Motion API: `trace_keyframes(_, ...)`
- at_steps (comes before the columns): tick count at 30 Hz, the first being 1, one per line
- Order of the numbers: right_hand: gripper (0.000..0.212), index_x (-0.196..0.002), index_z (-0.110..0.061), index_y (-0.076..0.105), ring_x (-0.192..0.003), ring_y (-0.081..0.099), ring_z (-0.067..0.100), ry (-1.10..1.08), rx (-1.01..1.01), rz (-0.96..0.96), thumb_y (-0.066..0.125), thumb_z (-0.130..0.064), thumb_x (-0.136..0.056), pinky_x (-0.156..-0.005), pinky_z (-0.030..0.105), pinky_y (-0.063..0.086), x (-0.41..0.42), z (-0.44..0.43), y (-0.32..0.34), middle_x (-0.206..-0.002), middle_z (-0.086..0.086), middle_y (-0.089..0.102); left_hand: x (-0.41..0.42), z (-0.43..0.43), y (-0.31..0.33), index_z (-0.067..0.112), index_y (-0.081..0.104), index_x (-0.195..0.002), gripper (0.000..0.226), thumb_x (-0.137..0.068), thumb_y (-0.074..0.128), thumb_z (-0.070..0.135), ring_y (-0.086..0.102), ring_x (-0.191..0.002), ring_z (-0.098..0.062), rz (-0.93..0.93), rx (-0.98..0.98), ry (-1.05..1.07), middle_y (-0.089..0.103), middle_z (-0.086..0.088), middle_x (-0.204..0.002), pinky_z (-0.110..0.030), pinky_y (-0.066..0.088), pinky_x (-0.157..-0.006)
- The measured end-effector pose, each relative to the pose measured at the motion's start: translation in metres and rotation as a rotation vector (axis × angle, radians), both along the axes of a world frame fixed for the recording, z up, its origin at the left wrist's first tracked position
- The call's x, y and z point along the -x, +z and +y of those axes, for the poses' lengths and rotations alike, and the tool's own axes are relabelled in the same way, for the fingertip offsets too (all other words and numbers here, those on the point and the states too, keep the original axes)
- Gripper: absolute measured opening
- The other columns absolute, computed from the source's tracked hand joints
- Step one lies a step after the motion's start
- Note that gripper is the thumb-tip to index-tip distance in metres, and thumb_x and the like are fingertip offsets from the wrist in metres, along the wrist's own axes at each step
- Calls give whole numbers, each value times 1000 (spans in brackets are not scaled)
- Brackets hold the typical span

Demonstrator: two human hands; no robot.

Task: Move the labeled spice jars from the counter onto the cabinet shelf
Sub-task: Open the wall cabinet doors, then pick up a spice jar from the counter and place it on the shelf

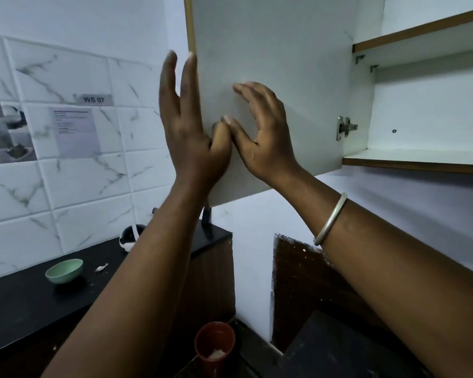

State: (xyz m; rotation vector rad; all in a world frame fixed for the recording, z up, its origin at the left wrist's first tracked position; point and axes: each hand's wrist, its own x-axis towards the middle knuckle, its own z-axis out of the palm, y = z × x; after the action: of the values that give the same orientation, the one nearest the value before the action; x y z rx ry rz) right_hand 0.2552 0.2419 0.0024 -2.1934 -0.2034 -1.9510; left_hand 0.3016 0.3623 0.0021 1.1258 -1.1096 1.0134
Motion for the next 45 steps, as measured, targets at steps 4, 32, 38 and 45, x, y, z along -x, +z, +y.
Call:
trace_keyframes(4,50,-138,2,56,-128,57,24,100,-48,-29,61,-28,-98,-106,35,50,49,4,-9,-138,15,60,32,-8,-17,-21,47,-133,64,-70,56,-14,29,-140,-65,-314,33,76,36,-47,-145,-67,27,-116)
trace_keyframes(32,86,-145,-20,39,-143,31,35,-876,-816,1569,67,-62,-76,-108,50,34,373,-50,-496,-146,10,45,237,-101,-495,15,67,-103,33,-77,55,0,62,-79,-19,434,-1291,-751,66,1,-89,-50,54,-69)
trace_keyframes(38,80,-131,-20,45,-130,47,31,-931,-746,1524,66,-70,-73,-102,50,37,351,-60,-529,-137,8,55,238,-115,-494,20,67,-100,28,-77,55,7,64,-84,-13,522,-1416,-760,71,-1,-93,-39,56,-78)
trace_keyframes(45,71,-126,-24,47,-116,60,29,-863,-838,1433,71,-61,-71,-102,45,38,352,-80,-522,-124,3,65,228,-135,-484,25,64,-101,39,-83,56,-8,66,-94,-16,662,-1427,-776,70,-2,-101,-18,52,-79)
